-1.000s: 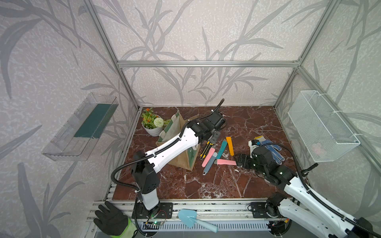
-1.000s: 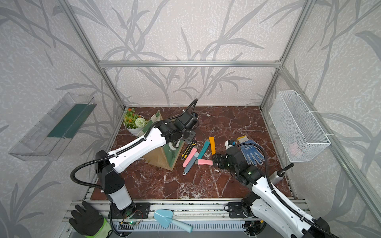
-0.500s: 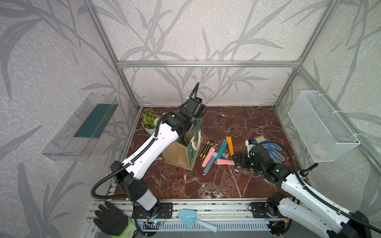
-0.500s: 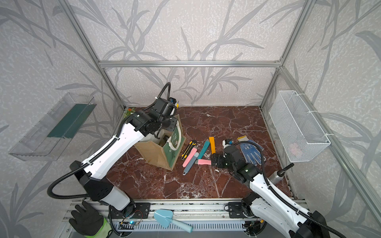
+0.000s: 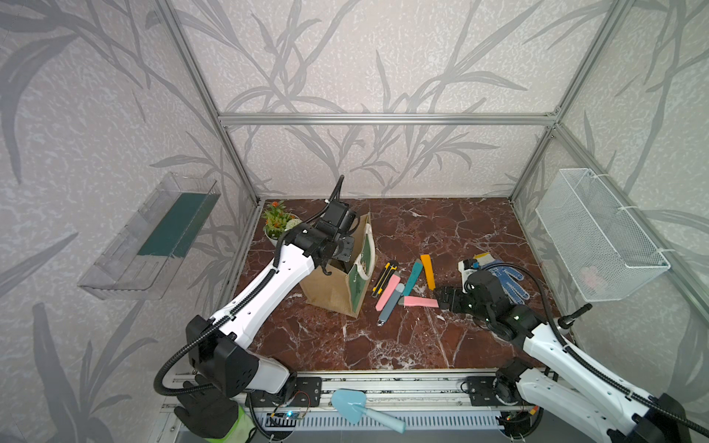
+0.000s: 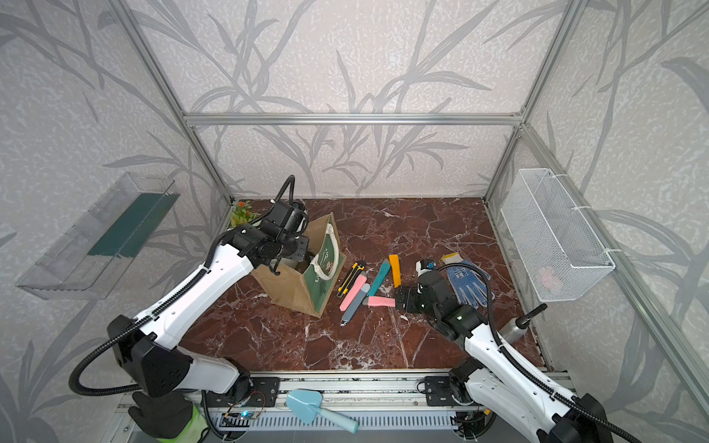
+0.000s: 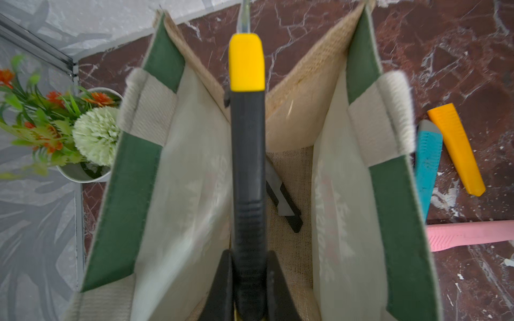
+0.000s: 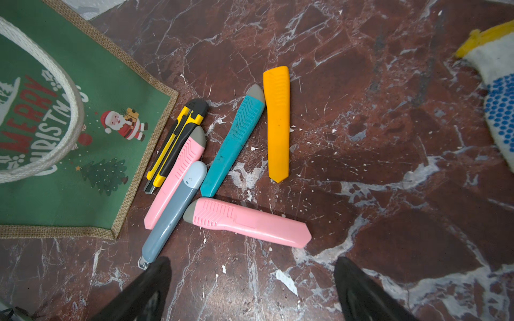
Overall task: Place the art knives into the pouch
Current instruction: Place the utility knife in the pouch.
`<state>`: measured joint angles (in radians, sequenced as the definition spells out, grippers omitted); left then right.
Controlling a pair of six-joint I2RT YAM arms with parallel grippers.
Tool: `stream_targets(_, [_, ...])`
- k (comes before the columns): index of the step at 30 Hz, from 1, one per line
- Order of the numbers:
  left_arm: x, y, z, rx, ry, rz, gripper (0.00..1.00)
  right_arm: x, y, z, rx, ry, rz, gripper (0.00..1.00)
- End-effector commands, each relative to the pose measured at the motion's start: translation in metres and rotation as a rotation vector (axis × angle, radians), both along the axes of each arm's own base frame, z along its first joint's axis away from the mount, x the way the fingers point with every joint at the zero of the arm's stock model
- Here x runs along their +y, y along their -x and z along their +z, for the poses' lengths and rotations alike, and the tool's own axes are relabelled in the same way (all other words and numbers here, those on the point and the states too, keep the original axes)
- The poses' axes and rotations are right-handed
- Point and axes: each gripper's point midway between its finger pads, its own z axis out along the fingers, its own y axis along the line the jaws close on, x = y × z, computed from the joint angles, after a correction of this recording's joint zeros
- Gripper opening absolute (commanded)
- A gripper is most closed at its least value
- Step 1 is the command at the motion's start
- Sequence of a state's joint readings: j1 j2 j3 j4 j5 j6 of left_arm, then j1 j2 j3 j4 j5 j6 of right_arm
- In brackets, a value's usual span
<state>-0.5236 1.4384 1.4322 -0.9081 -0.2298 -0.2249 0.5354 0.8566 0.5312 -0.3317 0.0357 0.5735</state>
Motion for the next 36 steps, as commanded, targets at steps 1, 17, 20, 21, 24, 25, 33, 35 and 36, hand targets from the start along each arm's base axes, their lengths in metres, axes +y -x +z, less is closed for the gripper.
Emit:
stream_targets(1, [0.000, -0.003, -0.005, -0.005, 0.037, 0.036, 0.09, -0.003, -0.002, -0.003, -0.009, 0.003, -0.012, 0.92])
stream_targets(17, [-0.041, 0.020, 0.039, -0.058, -0.042, -0.144, 0.81, 0.000, -0.001, -0.003, 0.010, 0.000, 0.005, 0.93])
stream_targets(20, [-0.060, 0.029, 0.055, -0.106, -0.046, -0.198, 0.81, 0.000, -0.002, -0.004, 0.032, 0.008, -0.001, 0.93])
stream_targets(21, [-0.066, 0.032, 0.059, -0.114, -0.039, -0.214, 0.81, 0.000, -0.002, -0.006, 0.045, 0.012, -0.004, 0.93])
stream_targets(24, [-0.083, 0.041, 0.069, -0.140, 0.006, -0.254, 0.81, 0.003, -0.001, -0.009, 0.077, 0.007, 0.002, 0.93])
stream_targets(25, [-0.089, 0.045, 0.069, -0.141, 0.031, -0.269, 0.81, 0.006, -0.001, -0.008, 0.082, -0.002, 0.007, 0.93])
stream_targets(33, [-0.120, 0.063, 0.040, -0.084, 0.078, -0.371, 0.76, 0.010, 0.007, 0.002, 0.088, -0.064, 0.025, 0.93])
stream_targets(35, [-0.130, 0.070, 0.031, -0.054, 0.091, -0.405, 0.71, 0.010, 0.011, 0.007, 0.084, -0.078, 0.023, 0.93])
stream_targets(36, [-0.134, 0.073, 0.026, -0.045, 0.097, -0.417, 0.68, 0.009, 0.012, 0.009, 0.079, -0.083, 0.020, 0.93])
